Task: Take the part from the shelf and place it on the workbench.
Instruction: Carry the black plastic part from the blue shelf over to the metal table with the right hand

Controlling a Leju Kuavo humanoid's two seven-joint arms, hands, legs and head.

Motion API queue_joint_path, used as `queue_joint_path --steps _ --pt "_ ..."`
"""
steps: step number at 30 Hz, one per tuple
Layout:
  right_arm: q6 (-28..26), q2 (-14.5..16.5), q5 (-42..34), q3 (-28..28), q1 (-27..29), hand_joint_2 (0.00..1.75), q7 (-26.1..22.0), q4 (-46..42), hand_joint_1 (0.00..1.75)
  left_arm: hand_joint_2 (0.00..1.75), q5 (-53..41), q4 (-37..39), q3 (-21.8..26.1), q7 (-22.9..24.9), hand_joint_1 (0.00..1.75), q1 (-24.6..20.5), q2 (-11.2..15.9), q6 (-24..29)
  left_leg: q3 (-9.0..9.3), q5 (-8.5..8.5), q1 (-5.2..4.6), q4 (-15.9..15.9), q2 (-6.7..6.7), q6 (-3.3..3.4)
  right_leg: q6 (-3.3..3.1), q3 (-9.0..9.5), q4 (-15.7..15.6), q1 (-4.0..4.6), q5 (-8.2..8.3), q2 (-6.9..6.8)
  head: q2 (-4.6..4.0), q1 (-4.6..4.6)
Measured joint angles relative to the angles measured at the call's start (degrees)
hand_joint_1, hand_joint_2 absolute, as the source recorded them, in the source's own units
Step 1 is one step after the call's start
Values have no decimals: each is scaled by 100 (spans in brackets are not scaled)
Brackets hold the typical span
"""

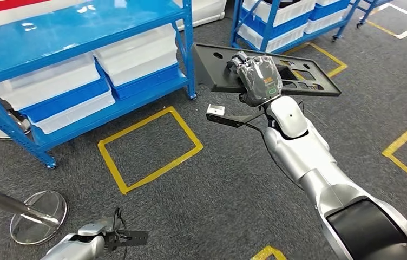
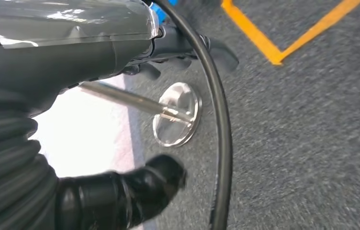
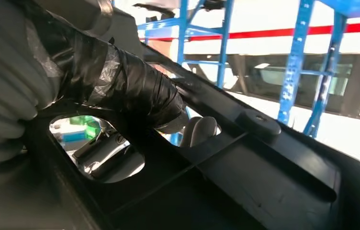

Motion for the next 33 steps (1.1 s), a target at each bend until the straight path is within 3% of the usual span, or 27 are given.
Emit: queue_joint_path --steps 1,2,3,5,7,9,10,12,14,15,16,18,19,20,22,23,25,26,27,29,30,31,32,33 --pt "1 0 1 2 3 175 -2 1 175 175 0 0 12 -1 0 0 0 -1 -70 19 8 45 85 -14 42 8 205 -43 -8 -27 0 -1" --pt "2 0 1 3 5 175 -3 1 175 175 0 0 25 -2 0 -4 0 -1 -144 37 18 97 164 -29 82 103 224 -82 93 -45 0 -1" --pt "2 0 1 4 6 175 -3 1 175 175 0 0 38 -2 0 -8 0 0 -218 53 31 152 235 -49 120 296 58 -119 249 -74 0 -2" --pt "1 1 1 5 -6 175 -2 -4 175 175 1 0 54 -2 0 -21 5 -2 -354 92 45 249 350 -112 168 786 -608 -121 331 -222 0 -2" --pt "2 3 -2 5 -30 175 -3 -16 175 175 7 0 68 -8 0 -39 16 -24 -437 173 44 270 439 -207 98 1034 -1102 -41 234 -332 0 -7" --pt "5 4 -8 5 -46 175 -5 -21 175 175 16 0 81 -25 0 -45 15 -68 -469 282 70 223 527 -306 -56 991 -1226 32 309 -270 0 -11" --pt "9 5 -11 7 -50 175 -9 -17 175 175 20 0 86 -34 0 -39 9 -93 -497 257 98 229 500 -345 -124 946 -1262 46 383 -223 0 -9" --pt "15 10 -16 10 -51 175 -18 -10 175 175 22 0 95 -50 0 -10 -2 -131 -612 -117 132 487 248 -376 -249 833 -1315 48 543 -135 0 -9" --pt "16 31 -22 15 -53 175 -21 -9 175 175 24 1 116 -58 0 7 8 -149 -772 -751 104 1172 -48 -344 -325 680 -1325 74 693 -29 0 -10" --pt "17 41 -23 18 -52 175 -21 -10 175 175 22 2 132 -60 0 8 16 -152 -817 -947 75 1534 -110 -318 -348 596 -1324 98 767 35 0 -12" --pt "19 48 -25 22 -49 175 -20 -10 175 175 18 2 146 -59 0 6 26 -153 -812 -1022 43 1814 -146 -282 -363 506 -1322 126 846 109 0 -11" --pt "28 48 -25 30 -41 175 -14 -10 175 175 -8 2 168 -56 0 8 35 -150 -558 -806 -23 1821 -189 -180 -371 331 -1317 167 999 256 0 -11" --pt "32 48 -25 31 -39 175 -9 -11 175 175 -27 2 177 -56 0 8 38 -146 -302 -670 -54 1551 -267 -117 -367 249 -1314 177 1077 329 0 -11" --pt "34 48 -23 31 -37 175 -4 -21 175 175 -47 2 189 -53 0 7 46 -142 8 -641 -81 1142 -387 -55 -357 172 -1312 188 1155 399 0 -12" --pt "37 50 -10 33 -26 175 23 -57 175 175 -74 1 215 -17 0 18 66 -142 460 -724 -102 452 -573 2 -328 85 -1339 183 1322 521 0 -8" --pt "42 55 13 39 -15 175 54 -86 175 175 -70 1 230 23 0 39 79 -151 547 -761 -113 270 -586 10 -297 70 -1386 169 1412 586 0 -9" --pt "88 68 125 68 48 175 192 -176 175 175 -34 0 287 119 0 125 113 -181 526 -627 -109 148 -452 27 -227 65 -1514 159 1542 671 0 -8" --pt "130 78 205 96 95 175 288 -241 175 175 -10 -7 335 158 0 186 140 -196 515 -544 -102 79 -359 58 -194 36 -1494 169 1453 592 0 -5" --pt "174 86 282 131 147 175 386 -311 175 175 4 -15 389 181 0 257 174 -203 482 -454 -90 19 -260 83 -168 -15 -1355 178 1234 449 0 -2" --pt "238 111 379 206 239 175 530 -438 175 175 7 -33 490 204 0 394 231 -213 347 -303 -85 -8 -85 111 -111 -164 -703 135 565 113 0 1" --pt "259 120 401 241 282 175 572 -490 175 175 2 -36 533 211 0 446 252 -225 253 -238 -83 0 1 100 -74 -236 -271 90 335 34 0 -1" --pt "276 126 410 266 323 175 599 -535 175 175 -2 -37 574 220 0 483 266 -240 154 -173 -79 13 85 83 -34 -273 110 39 261 -7 0 0" --pt "290 127 415 287 361 175 614 -574 175 175 -2 -37 611 230 0 506 278 -258 46 -107 -72 29 170 62 10 -249 377 -14 334 -33 0 -1" --pt "300 127 417 305 391 175 620 -605 175 175 -1 -37 641 235 0 515 285 -278 -62 -47 -65 48 242 37 53 -131 448 -65 496 -62 0 -2"
